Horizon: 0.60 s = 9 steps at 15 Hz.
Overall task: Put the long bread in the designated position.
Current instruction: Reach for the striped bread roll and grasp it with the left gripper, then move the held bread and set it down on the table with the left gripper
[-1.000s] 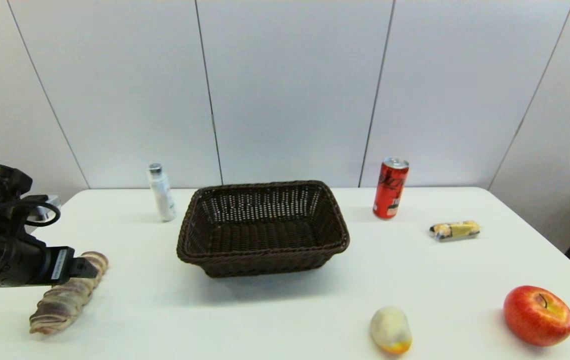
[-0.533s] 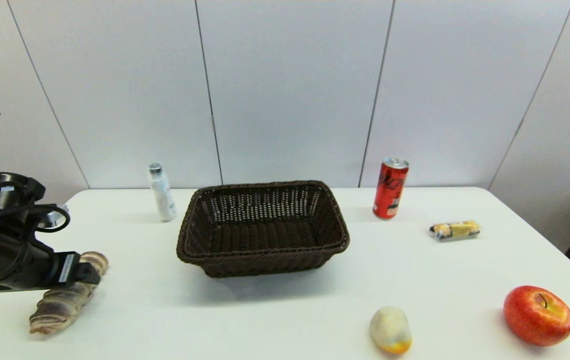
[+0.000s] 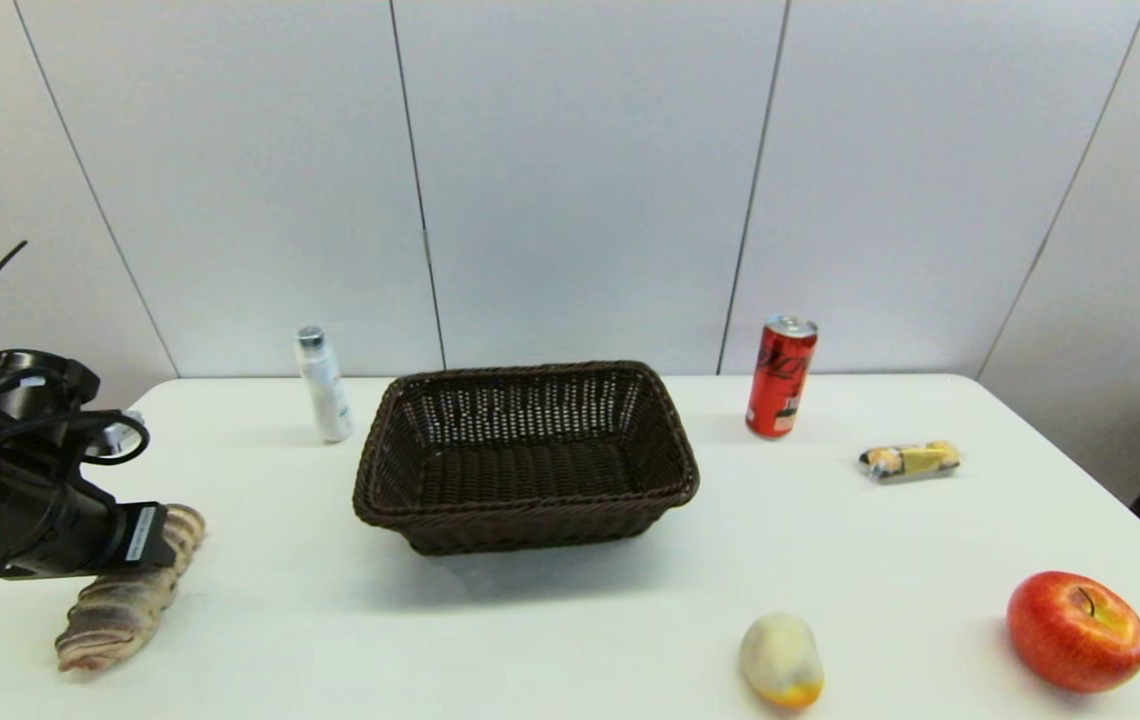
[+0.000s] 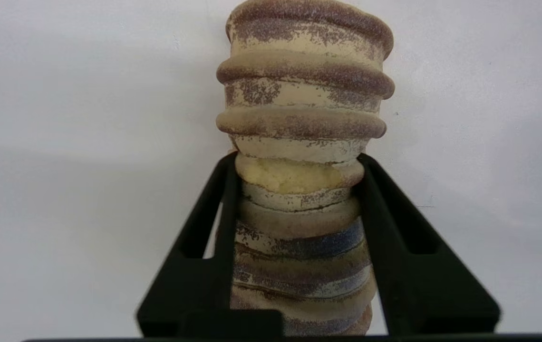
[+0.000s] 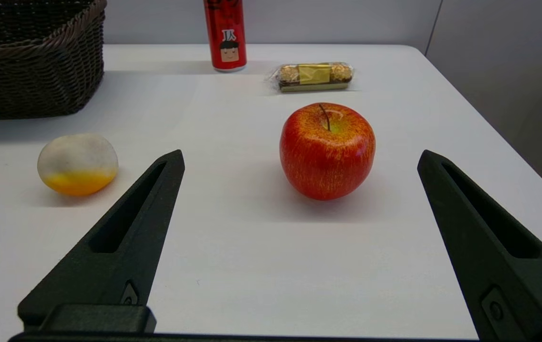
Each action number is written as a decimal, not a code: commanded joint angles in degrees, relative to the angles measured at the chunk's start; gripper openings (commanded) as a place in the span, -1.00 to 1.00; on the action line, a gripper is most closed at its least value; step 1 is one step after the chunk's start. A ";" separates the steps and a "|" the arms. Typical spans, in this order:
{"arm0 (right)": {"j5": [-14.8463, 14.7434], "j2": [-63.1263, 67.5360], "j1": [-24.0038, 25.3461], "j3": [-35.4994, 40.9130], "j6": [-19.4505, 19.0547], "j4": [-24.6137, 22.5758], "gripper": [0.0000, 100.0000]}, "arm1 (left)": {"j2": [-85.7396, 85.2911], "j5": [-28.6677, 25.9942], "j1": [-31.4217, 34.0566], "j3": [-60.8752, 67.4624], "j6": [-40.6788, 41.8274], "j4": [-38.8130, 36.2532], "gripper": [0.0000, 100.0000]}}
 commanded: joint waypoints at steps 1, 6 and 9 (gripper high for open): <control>0.00 0.07 0.01 0.00 -0.04 -0.01 1.00 | 0.52 -0.04 -0.16 0.66 1.34 0.13 -1.00; 0.00 0.07 0.01 0.00 -0.04 -0.01 1.00 | -5.63 -0.13 -5.78 -0.57 2.40 -3.91 -1.00; 0.00 0.07 0.01 0.00 -0.04 -0.01 1.00 | -12.05 -2.86 -12.20 -0.92 2.40 -12.61 -1.00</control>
